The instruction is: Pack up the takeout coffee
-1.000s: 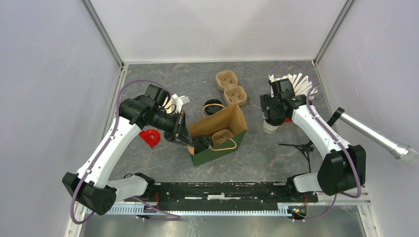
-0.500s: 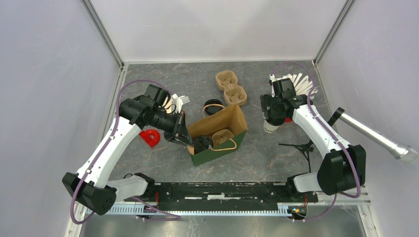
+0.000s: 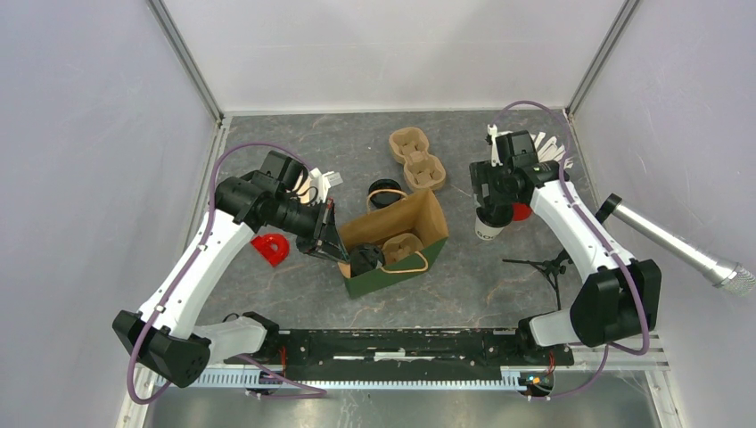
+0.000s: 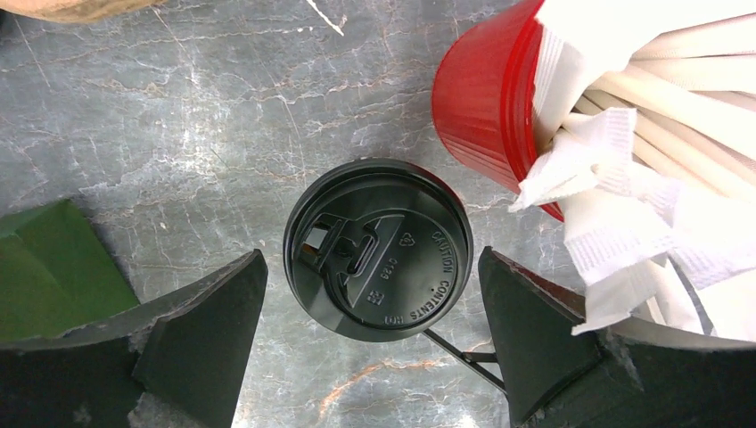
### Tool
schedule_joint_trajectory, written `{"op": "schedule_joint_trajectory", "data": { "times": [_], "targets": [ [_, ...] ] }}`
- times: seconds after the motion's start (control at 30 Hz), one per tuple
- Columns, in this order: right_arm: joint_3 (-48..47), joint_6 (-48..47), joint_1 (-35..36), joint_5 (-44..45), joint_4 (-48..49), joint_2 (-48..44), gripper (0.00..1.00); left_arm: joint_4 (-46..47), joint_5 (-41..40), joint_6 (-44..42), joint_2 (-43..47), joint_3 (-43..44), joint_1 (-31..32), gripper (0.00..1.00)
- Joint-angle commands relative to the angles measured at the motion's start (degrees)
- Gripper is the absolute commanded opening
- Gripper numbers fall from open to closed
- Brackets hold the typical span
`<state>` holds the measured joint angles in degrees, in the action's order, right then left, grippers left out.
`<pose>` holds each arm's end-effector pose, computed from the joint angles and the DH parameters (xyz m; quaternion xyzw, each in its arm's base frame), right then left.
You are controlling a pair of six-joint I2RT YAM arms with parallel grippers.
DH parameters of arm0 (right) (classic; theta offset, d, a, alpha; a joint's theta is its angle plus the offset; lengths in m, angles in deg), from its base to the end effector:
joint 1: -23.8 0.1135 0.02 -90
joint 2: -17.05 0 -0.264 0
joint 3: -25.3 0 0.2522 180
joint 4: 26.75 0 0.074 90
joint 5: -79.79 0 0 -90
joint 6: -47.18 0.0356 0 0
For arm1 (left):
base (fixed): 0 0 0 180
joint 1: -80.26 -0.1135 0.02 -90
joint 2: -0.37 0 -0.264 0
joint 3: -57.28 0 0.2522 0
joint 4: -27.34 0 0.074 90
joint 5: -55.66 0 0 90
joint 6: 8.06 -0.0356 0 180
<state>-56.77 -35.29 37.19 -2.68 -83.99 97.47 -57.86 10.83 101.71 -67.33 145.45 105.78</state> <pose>0.2831 0.0626 0.2909 -0.0293 0.9529 -0.0081 0.3016 0.1682 -0.1083 0.3563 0.1291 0.8956 -0.4236 0.0421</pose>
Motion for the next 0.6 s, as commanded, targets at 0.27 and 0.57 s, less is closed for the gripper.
{"op": "schedule_joint_trajectory", "data": {
  "times": [0.27, 0.57],
  "targets": [
    [-0.11, -1.96, -1.43, -2.52, -0.42, 1.66, 0.90, 0.34, 0.89, -3.95, 0.33, 1.98, 0.16, 0.08],
    [0.94, -1.86, -1.72, -3.16, -0.98, 1.73, 0.92, 0.34, 0.80, -4.04, 0.20, 2.23, 0.18, 0.08]
  ]
}}
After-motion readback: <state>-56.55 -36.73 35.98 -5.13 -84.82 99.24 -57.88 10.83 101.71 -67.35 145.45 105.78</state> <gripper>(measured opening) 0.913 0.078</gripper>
